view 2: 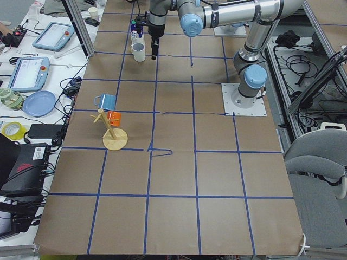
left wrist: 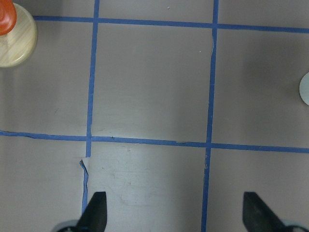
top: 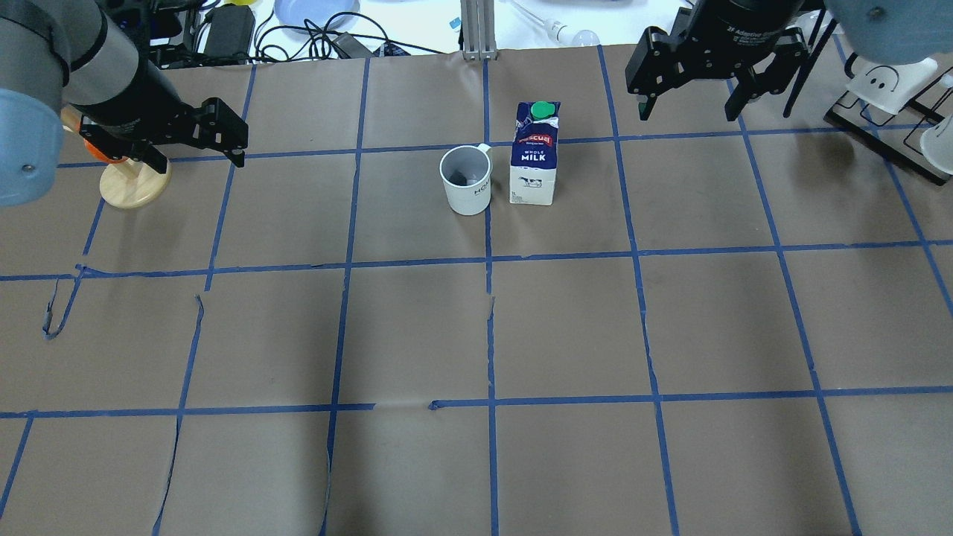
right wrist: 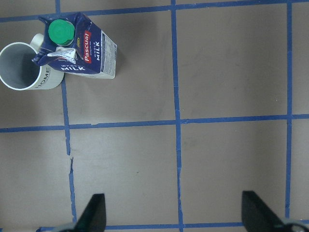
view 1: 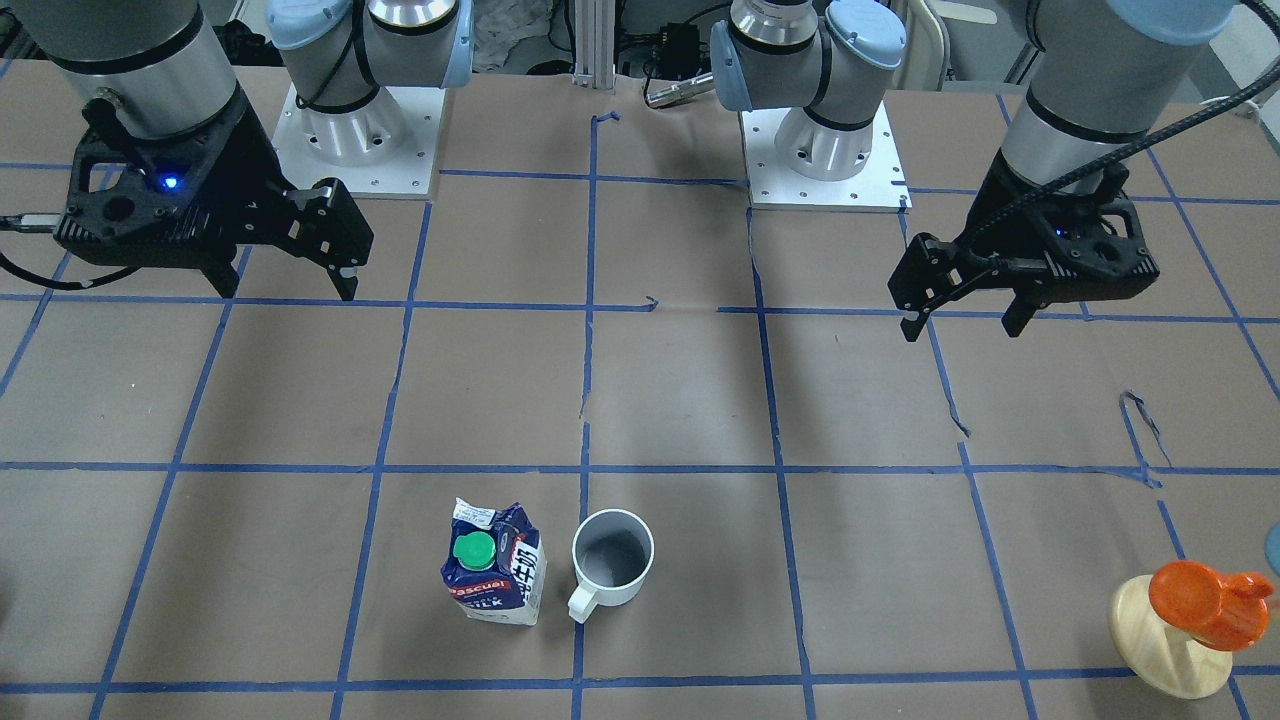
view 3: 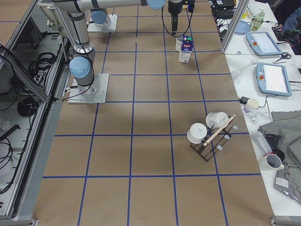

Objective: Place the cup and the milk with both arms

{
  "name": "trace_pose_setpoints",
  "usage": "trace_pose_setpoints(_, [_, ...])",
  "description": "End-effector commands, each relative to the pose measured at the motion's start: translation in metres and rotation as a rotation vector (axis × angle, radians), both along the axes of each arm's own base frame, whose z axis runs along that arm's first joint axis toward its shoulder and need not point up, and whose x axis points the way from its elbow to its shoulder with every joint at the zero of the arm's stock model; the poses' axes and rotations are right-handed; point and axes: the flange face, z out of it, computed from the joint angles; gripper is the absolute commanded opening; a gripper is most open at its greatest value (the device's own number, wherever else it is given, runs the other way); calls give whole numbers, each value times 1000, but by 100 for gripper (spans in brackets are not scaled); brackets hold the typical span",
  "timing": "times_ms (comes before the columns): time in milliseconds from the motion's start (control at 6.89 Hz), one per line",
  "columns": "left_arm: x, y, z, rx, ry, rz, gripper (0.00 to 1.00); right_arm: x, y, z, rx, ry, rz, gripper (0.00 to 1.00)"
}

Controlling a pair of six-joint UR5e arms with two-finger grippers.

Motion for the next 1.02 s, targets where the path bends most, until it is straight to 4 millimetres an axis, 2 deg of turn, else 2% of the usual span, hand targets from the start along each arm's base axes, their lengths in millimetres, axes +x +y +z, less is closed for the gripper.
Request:
trace_pose_setpoints(0, [0,0,1,-1,-1,1,100,0,3,0,-1,3,3,100])
trace_pose_setpoints(871, [2,-4,-4,8,0,1,100,-2,3,-1,7,24,17,100])
